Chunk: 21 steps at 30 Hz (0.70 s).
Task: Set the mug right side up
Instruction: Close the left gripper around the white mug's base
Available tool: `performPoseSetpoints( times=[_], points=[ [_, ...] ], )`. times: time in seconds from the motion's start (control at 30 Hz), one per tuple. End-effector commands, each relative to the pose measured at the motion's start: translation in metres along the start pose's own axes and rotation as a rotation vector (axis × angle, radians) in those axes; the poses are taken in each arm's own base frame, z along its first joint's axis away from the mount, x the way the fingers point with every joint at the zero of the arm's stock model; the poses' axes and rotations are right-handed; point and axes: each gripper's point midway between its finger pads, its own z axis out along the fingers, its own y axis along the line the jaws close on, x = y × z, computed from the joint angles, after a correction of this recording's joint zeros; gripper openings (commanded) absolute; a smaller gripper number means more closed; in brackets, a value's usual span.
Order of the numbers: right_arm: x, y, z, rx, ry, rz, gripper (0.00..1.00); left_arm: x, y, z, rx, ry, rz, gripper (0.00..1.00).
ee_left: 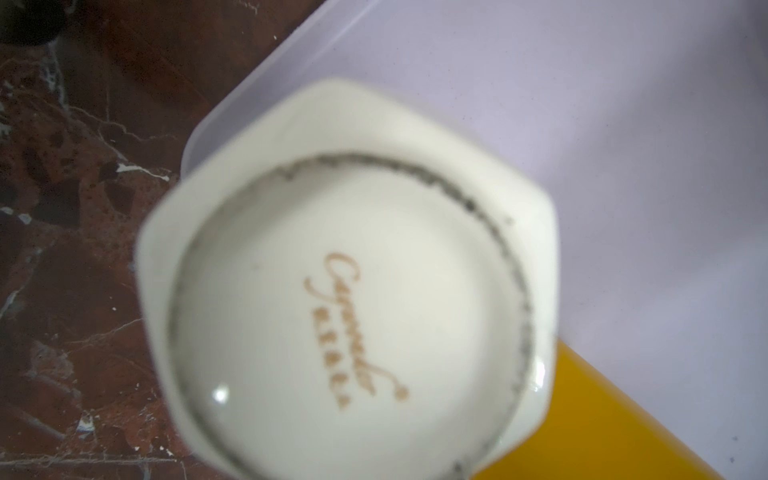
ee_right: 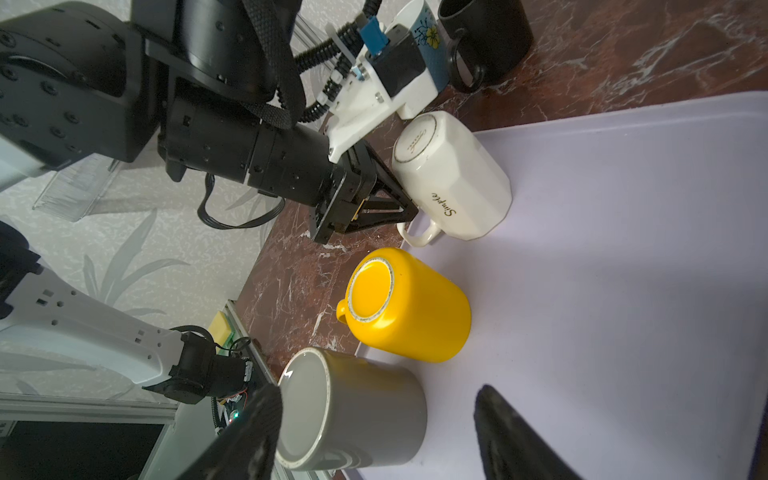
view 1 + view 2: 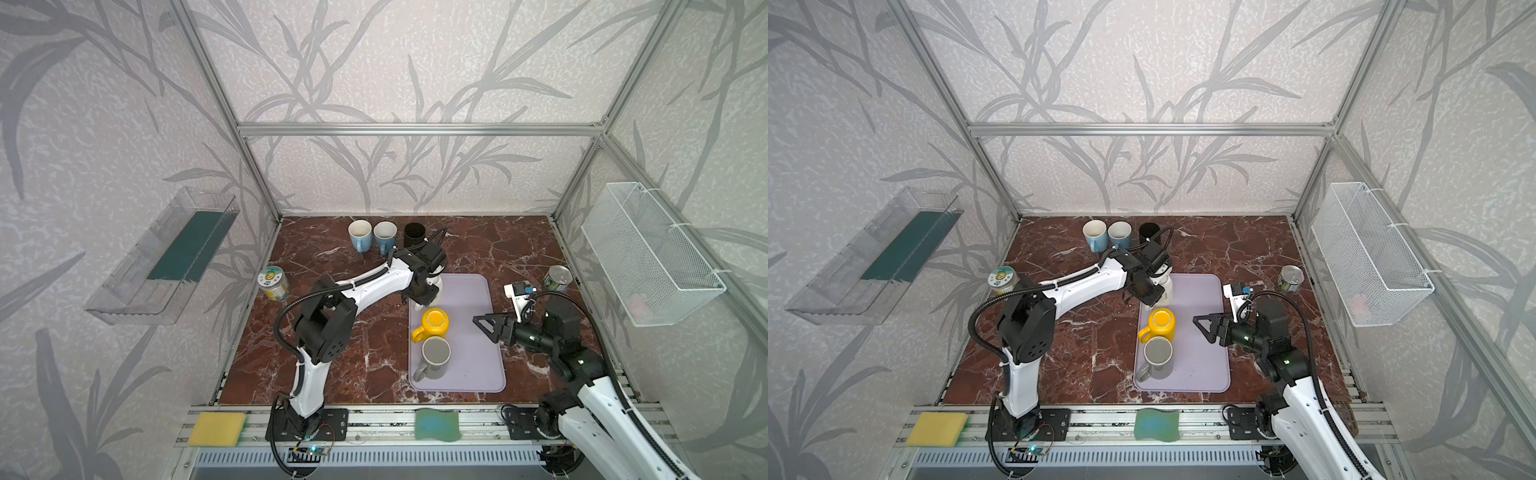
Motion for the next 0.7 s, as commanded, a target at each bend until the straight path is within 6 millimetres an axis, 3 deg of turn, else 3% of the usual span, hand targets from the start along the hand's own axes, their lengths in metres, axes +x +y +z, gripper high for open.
performPoseSetpoints(
  times=[0.0, 0.23, 0.67],
  points=[
    [-0.002, 0.002, -0.001, -0.007, -0.005, -0.009, 0.73, -0.003, 0.003, 0.004, -0.024, 0.009, 0.02, 0.12],
    [-0.002, 0.001, 0.0, -0.006, -0.001, -0.006, 0.73, -0.007, 0.006, -0.002, -0.044, -0.013, 0.017, 0.0],
    [-0.003, 0.0, 0.002, -0.008, -0.003, -0.002, 0.73, -0.025, 0.008, -0.037, -0.049, -0.134, 0.0, 0.0]
  ],
)
